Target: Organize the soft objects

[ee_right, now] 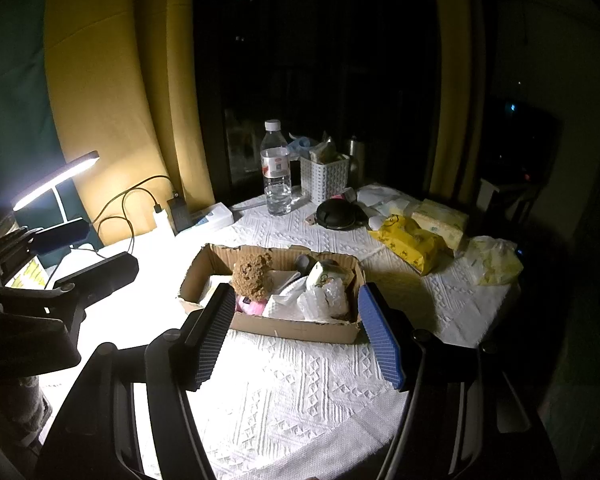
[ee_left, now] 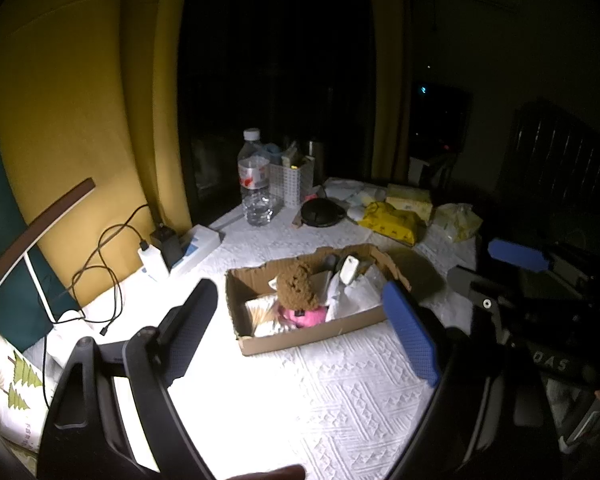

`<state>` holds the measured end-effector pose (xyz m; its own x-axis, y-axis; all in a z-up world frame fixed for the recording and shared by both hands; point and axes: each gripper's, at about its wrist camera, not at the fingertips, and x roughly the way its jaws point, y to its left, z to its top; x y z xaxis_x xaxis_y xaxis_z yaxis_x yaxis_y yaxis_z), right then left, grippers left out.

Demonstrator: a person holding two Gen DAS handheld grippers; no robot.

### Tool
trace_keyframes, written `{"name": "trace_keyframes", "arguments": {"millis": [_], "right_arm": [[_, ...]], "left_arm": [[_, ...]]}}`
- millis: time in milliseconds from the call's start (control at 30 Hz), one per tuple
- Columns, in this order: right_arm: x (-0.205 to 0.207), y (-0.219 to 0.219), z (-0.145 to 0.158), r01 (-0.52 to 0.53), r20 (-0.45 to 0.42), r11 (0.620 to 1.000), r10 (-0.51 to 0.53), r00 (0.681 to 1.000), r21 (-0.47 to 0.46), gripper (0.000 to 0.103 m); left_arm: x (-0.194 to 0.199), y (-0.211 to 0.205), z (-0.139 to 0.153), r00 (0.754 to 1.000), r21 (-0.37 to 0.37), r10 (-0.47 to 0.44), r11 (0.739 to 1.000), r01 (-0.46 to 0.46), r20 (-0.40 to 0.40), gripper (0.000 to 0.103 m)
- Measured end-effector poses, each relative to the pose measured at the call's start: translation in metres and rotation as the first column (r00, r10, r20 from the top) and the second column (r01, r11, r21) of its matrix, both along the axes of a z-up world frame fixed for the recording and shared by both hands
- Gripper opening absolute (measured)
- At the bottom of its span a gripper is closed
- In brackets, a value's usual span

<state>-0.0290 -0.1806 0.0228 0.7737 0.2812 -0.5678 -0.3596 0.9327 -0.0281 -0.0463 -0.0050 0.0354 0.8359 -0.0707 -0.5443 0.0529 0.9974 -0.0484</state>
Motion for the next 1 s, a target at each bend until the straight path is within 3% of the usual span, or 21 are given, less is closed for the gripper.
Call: {"name": "trace_keyframes", "arguments": {"millis": [1000], "right_arm": [[0.0022, 0.0003, -0.0012, 0.000, -0.006, 1.000, 0.000, 1.000, 0.001, 0.067]], "left_arm": [[0.0029, -0.0013, -0.0048, 1.000, 0.007, -0.014, 1.000, 0.014, 0.000, 0.086]]}}
